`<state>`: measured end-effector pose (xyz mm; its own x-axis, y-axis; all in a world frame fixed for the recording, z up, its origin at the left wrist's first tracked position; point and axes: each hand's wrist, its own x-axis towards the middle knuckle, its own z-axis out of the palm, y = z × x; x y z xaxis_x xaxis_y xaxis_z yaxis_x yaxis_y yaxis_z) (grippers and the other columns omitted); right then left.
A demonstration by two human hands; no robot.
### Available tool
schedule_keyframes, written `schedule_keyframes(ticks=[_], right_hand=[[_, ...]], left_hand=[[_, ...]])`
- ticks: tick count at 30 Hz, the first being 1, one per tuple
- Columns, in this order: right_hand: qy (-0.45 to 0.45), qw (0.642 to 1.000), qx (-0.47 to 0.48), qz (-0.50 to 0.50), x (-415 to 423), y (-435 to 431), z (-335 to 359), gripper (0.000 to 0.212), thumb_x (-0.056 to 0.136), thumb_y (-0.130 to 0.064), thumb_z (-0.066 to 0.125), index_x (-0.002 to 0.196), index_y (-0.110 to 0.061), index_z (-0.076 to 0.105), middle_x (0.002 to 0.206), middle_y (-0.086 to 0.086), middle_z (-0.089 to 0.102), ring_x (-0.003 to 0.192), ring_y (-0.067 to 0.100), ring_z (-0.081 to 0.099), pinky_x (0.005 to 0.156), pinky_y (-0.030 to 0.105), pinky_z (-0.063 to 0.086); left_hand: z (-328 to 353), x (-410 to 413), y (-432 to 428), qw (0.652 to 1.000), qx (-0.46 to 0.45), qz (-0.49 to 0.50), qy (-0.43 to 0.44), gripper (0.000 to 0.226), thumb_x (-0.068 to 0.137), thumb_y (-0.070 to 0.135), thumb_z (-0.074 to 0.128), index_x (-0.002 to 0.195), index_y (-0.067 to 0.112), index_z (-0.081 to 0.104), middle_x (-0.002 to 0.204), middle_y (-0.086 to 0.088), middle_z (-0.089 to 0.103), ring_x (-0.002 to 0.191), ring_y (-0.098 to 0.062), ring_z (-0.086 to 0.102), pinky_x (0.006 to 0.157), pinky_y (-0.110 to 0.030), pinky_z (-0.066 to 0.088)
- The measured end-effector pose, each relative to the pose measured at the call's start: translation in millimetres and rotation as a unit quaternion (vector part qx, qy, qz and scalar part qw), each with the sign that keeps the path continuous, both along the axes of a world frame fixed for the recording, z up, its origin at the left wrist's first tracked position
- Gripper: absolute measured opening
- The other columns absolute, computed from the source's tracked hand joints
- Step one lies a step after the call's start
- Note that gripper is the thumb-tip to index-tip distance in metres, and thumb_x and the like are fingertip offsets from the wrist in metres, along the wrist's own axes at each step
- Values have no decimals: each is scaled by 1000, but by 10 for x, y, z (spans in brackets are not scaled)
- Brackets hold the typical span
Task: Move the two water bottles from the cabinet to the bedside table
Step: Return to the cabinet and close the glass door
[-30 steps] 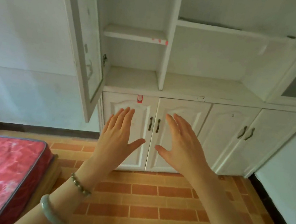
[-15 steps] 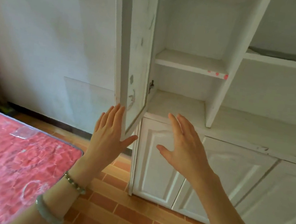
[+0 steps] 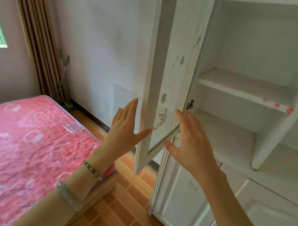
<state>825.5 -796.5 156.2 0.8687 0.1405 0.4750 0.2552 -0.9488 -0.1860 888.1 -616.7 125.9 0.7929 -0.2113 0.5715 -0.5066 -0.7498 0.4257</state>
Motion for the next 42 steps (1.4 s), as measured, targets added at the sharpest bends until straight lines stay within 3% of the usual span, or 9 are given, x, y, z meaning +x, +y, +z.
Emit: schedule_keyframes(ticks=[5, 12, 21, 25, 29, 34, 38, 42], right_hand=[[3, 1000, 7, 2, 43, -74, -14, 86, 80, -44, 63, 144, -19, 12, 153, 8, 17, 141, 24, 14, 112, 36, 18], [6, 1000, 2, -24, -47, -269, -52, 85, 78, -42, 65, 143, -15, 17, 149, 13, 27, 138, 27, 22, 112, 42, 26], [-5, 996, -7, -86, -342, -488, -33, 82, 81, -35, 64, 144, -13, 16, 150, 14, 24, 138, 27, 19, 111, 33, 18], [-3, 992, -3, -125, -507, -614, -31, 82, 80, -32, 66, 143, -12, 18, 150, 15, 24, 138, 28, 19, 112, 35, 19], [0, 985, 1, -173, -722, -805, -61, 82, 79, -31, 68, 143, -10, 19, 149, 16, 25, 138, 29, 21, 111, 35, 20], [10, 973, -1, -230, -944, -1094, -97, 82, 80, -32, 67, 142, -11, 19, 150, 13, 24, 138, 27, 21, 110, 33, 21], [11, 969, 10, -246, -1015, -1316, -83, 81, 81, -33, 65, 143, -13, 17, 151, 13, 21, 139, 26, 18, 112, 35, 19], [8, 965, 3, -263, -1012, -1594, -45, 82, 82, -32, 65, 144, -14, 14, 152, 13, 18, 140, 26, 15, 112, 34, 17]], left_hand=[[-4, 88, -90, 998, -17, -36, 41, 94, 80, 46, 63, 147, 15, 6, 152, -2, 28, 136, -23, 28, 113, -49, 21], [-66, 114, -107, 994, -32, -73, 78, 97, 73, 41, 72, 144, 17, 10, 143, -1, 39, 126, -24, 41, 104, -51, 37], [-101, -141, -435, 987, -30, -156, 21, 105, 74, 30, 74, 144, 17, -3, 152, -8, 22, 137, -25, 26, 113, -39, 23], [-114, -240, -677, 983, 11, -182, 6, 106, 76, 34, 72, 145, 9, -4, 156, -8, 10, 142, -22, 14, 115, -43, 19], [-146, -308, -959, 974, 45, -223, -19, 110, 76, 37, 71, 142, 15, -13, 156, -9, 3, 143, -22, 8, 116, -43, 17], [-202, -329, -1350, 961, 46, -272, -20, 104, 80, 50, 58, 142, 16, -18, 152, 5, -16, 142, -11, -10, 117, -33, 6], [-215, -340, -1674, 954, 51, -292, -40, 99, 83, 54, 51, 142, 19, -21, 151, 6, -20, 139, -6, -18, 114, -28, -5], [-230, -292, -2022, 954, 85, -280, -62, 98, 85, 56, 49, 144, 16, -17, 153, 2, -17, 140, -9, -19, 116, -33, -4]])
